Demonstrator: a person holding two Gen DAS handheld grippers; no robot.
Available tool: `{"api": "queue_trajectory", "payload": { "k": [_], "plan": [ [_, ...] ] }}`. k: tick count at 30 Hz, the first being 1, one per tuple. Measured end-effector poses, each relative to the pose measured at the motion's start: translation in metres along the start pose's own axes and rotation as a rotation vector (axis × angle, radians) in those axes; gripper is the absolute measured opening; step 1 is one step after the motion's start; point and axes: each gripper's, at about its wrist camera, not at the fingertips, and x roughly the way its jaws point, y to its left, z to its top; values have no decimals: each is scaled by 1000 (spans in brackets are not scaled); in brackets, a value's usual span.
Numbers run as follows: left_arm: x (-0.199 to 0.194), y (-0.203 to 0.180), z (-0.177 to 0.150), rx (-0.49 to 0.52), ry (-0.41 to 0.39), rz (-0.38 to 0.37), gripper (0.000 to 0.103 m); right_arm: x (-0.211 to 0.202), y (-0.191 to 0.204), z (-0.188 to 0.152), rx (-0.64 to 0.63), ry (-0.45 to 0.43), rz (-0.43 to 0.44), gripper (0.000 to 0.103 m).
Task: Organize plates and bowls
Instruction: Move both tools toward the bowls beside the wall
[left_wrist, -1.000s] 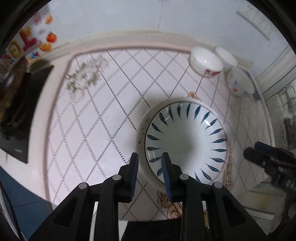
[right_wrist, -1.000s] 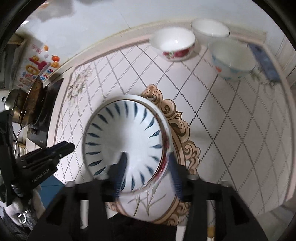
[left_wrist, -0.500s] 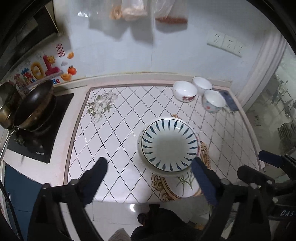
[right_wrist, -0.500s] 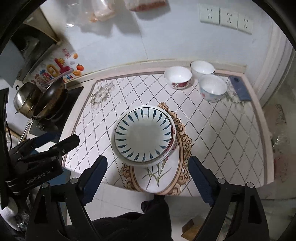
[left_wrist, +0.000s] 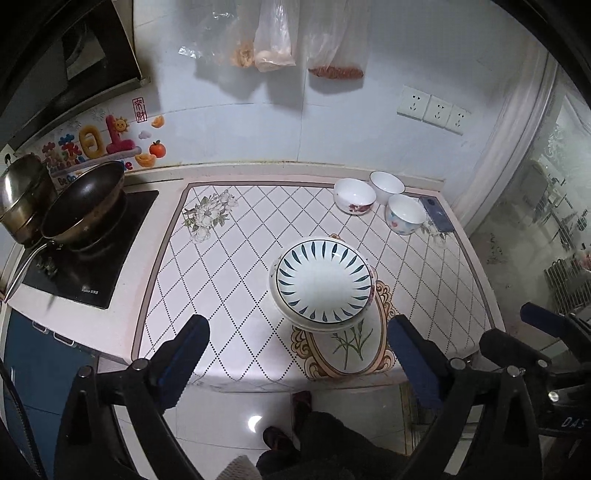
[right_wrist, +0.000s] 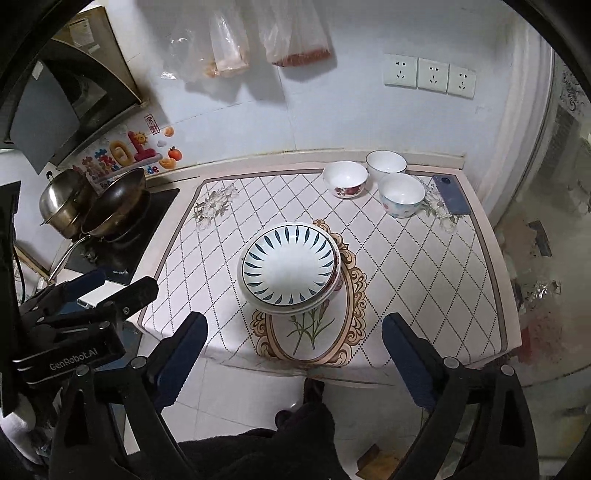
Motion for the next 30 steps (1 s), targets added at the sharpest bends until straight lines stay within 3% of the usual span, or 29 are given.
{"api": "queue_trajectory", "payload": {
  "k": [7, 14, 19, 27, 30],
  "plan": [
    [15, -8, 19, -13, -26, 48, 99, 17, -17, 14, 13, 26, 58, 98],
    [86, -22, 76, -45, 1, 57, 99, 72, -58, 68, 80, 51, 147, 98],
    [177, -36, 136, -44, 119, 25, 99, 138, -115, 128, 188, 84, 200, 98],
    [321, -51, 217, -88, 319, -68, 98, 290, -199, 250, 274, 210, 245, 95],
    [367, -52, 234, -126, 387, -95, 86, 348, -214, 281, 290, 303, 258, 84]
  ]
}}
